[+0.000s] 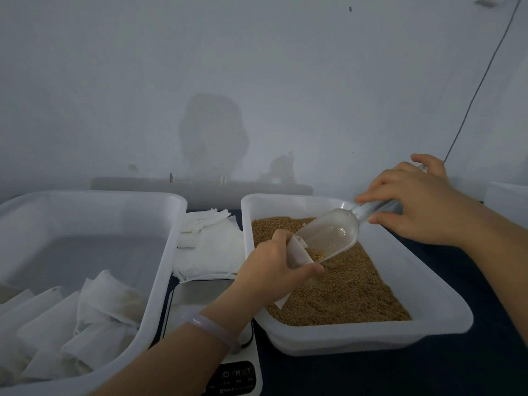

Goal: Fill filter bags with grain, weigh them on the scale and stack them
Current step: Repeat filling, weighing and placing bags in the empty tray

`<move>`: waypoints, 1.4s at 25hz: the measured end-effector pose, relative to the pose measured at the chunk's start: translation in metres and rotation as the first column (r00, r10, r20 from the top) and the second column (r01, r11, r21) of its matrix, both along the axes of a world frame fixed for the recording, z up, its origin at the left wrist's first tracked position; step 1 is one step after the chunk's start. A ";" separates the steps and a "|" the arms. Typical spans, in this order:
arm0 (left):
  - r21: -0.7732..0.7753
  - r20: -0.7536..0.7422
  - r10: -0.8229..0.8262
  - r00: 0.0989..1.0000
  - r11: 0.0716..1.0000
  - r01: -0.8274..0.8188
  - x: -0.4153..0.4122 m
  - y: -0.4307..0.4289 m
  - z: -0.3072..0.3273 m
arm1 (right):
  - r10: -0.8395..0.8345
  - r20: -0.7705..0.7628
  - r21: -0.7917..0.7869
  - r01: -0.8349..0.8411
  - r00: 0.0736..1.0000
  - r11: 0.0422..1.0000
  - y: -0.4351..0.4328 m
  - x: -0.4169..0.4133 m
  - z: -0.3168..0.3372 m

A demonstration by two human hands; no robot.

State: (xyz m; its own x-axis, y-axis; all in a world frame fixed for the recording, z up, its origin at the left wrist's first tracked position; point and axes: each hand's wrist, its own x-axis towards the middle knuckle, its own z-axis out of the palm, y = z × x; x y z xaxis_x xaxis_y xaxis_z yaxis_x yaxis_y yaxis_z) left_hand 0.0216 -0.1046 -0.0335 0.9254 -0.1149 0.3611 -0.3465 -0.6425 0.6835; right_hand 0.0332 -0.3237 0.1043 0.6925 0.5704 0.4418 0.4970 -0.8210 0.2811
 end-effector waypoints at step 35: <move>-0.733 -0.128 -0.217 0.968 0.678 0.056 -0.004 0.026 0.022 | 0.049 -0.667 0.356 0.260 0.744 0.897 0.014 0.015 -0.119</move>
State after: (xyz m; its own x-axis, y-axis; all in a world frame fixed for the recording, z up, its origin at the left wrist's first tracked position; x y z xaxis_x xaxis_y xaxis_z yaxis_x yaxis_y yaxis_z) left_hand 0.0176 -0.0788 -0.0112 0.9779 -0.0253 0.2076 -0.2032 0.1193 0.9718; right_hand 0.0479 -0.3099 -0.0143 0.9355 0.3520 0.0307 0.3289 -0.8358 -0.4397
